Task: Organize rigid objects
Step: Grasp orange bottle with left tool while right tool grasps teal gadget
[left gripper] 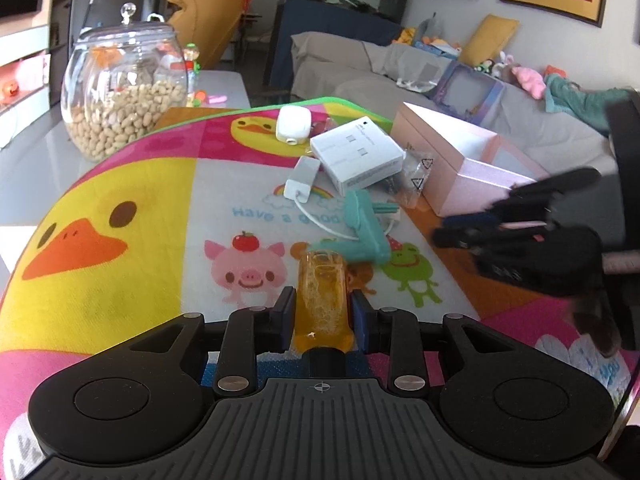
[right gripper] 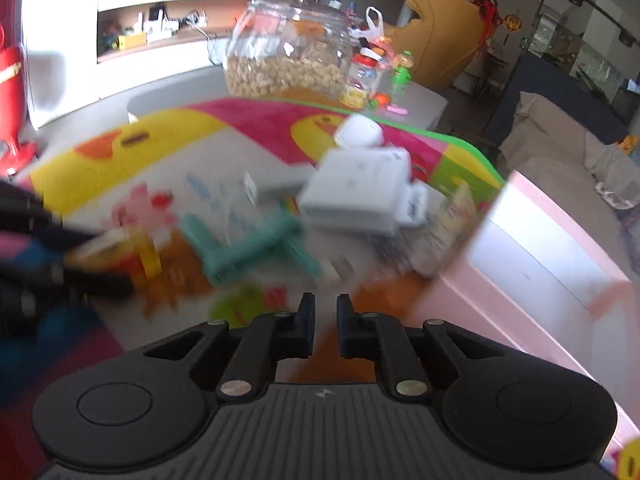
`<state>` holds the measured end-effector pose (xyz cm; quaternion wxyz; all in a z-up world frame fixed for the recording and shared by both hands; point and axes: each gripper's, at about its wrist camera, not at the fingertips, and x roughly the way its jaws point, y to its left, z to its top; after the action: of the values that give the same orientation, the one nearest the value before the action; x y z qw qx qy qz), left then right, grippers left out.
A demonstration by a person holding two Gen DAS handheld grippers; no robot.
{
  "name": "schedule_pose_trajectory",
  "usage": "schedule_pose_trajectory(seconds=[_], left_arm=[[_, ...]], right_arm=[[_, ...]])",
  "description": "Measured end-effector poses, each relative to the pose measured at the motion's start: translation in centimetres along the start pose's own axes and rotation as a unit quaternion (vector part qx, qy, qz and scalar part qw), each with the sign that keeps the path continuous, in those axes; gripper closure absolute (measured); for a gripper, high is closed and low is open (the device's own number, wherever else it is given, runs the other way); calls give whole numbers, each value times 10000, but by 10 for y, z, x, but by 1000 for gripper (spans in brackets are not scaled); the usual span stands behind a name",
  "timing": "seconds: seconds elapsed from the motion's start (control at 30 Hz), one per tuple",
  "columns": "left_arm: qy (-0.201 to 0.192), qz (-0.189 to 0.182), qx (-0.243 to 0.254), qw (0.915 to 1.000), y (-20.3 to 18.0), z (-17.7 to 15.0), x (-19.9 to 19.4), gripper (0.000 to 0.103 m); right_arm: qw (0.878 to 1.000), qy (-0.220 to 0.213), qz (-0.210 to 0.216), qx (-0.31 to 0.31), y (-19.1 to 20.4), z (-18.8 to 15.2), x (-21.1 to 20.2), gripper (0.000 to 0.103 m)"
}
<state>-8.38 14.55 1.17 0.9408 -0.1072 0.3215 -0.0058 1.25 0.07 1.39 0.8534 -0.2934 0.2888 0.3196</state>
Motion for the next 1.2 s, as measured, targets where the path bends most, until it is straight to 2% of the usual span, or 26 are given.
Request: schedule_pose_trajectory(seconds=[0.07,0.13,0.17,0.2,0.23,0.37,0.43,0.53,0.63,0.77,0.83,0.87,0.9,0.93,1.07,1.13,1.17,1.2], left_arm=[[-18,-98,-142,9999,3,0,-1,69],[-22,-178,-248,9995,7,0,0,69],[-13,-206,-268,9994,9,0,0,69],[1,-220,-261,9994,9,1,-1,69],[18,-227,-249,9994,8,1,-1,69],[136,-199,-192,9995,11,4,-2,69],[175,-225,-270,9992,17,4,-4,69],[171,-209,-217,9994,18,3,-4,69],[159,-172,-39,9997,14,3,-3,70],[183,-159,-65,9997,14,3,-3,70],[193,-161,-204,9995,16,4,-1,70],[192,-155,-273,9993,16,4,-1,70],[177,-132,-350,9991,16,4,-1,70],[149,-101,-366,9992,15,2,-1,70],[69,86,-175,9998,6,0,-3,70],[75,153,-196,9997,3,1,-3,71],[83,163,-221,9996,3,1,-4,71],[89,159,-258,9995,4,2,-4,71]], right_arm=[[9990,-182,-359,-190,-2,-13,-12,91],[9991,-394,-129,-105,-5,-16,-27,75],[9987,-506,28,-52,-6,-14,-33,53],[9975,-679,173,-46,-4,-11,-39,35],[9959,-852,287,-105,0,-8,-43,32],[9866,-1173,686,-898,22,8,-34,32],[9807,-1156,797,-1358,31,16,-22,32],[9761,-1038,939,-1664,39,28,-3,32],[9763,-834,1277,-1536,35,39,16,30],[9816,-753,1552,-813,21,44,21,30],[9823,-808,1605,-524,14,40,11,39],[9830,-779,1619,-379,9,37,6,65],[9846,-710,1579,-238,6,35,0,81],[9872,-631,1462,-70,1,32,-7,83],[9930,-630,995,-53,-7,17,-24,82],[9940,-607,901,-96,-9,14,-22,68],[9935,-626,946,-59,-10,14,-21,50],[9927,-673,997,-23,-11,14,-20,39]])
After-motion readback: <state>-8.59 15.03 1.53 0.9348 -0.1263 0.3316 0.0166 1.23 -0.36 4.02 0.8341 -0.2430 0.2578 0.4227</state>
